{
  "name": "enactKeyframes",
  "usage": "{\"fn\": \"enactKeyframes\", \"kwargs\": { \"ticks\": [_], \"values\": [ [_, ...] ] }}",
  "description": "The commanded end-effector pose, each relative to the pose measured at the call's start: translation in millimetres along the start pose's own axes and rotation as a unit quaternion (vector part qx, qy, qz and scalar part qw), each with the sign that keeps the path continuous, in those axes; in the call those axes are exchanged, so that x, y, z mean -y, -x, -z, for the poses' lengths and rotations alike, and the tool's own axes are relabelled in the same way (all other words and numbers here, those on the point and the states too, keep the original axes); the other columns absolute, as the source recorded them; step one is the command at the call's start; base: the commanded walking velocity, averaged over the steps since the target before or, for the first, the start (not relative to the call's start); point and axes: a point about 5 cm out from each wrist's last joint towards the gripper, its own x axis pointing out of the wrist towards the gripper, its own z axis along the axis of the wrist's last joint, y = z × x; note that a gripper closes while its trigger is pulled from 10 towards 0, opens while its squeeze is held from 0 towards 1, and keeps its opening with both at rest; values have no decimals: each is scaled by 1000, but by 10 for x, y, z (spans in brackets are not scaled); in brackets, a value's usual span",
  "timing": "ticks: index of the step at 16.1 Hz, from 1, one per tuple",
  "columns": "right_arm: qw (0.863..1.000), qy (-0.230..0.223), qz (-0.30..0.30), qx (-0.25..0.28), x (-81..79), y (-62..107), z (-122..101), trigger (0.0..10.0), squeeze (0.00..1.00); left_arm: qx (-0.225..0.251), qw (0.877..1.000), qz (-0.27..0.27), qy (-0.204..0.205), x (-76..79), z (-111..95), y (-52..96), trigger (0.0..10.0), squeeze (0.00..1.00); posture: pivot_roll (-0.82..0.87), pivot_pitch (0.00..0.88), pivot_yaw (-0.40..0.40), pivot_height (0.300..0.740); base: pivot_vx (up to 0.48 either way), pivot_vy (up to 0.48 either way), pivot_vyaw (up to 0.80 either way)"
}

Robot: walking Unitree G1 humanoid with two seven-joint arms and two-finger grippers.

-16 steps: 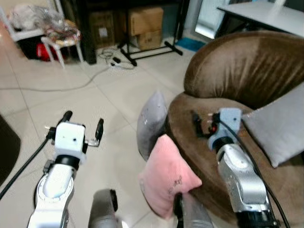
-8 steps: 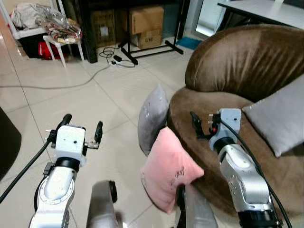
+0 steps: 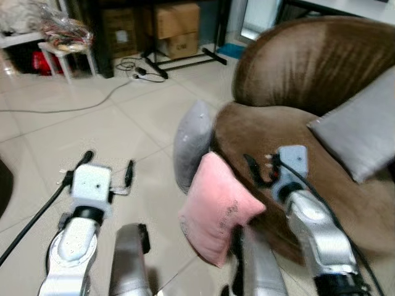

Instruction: Move the pillow to the sofa from floor

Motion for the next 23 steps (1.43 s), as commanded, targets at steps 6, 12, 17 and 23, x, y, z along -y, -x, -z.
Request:
{"fn": "enactKeyframes", "kwargs": {
  "ticks": [6, 12, 17, 23],
  "values": [
    [999, 30, -39, 0, 67, -52, -60, 10000, 0, -17, 1000, 1, 5, -6, 35, 93, 10000, 0, -17, 0, -68, 478, 298, 0, 667],
    [993, 82, -25, -86, 162, -313, 108, 10000, 1000, -46, 997, 49, -33, -21, 89, 138, 10000, 0, 7, 0, -71, 478, 0, 0, 0],
    [987, 77, -69, -122, -38, -400, 227, 10000, 1000, -51, 994, 95, -23, 68, 108, 129, 10000, 0, -44, 0, -33, 478, 0, 0, 0],
    [973, 95, -34, -205, -125, -567, 572, 10000, 1000, -92, 961, 261, 17, 269, 168, 321, 10000, 0, -7, 0, -59, 478, 0, 0, 0]
  ]
}}
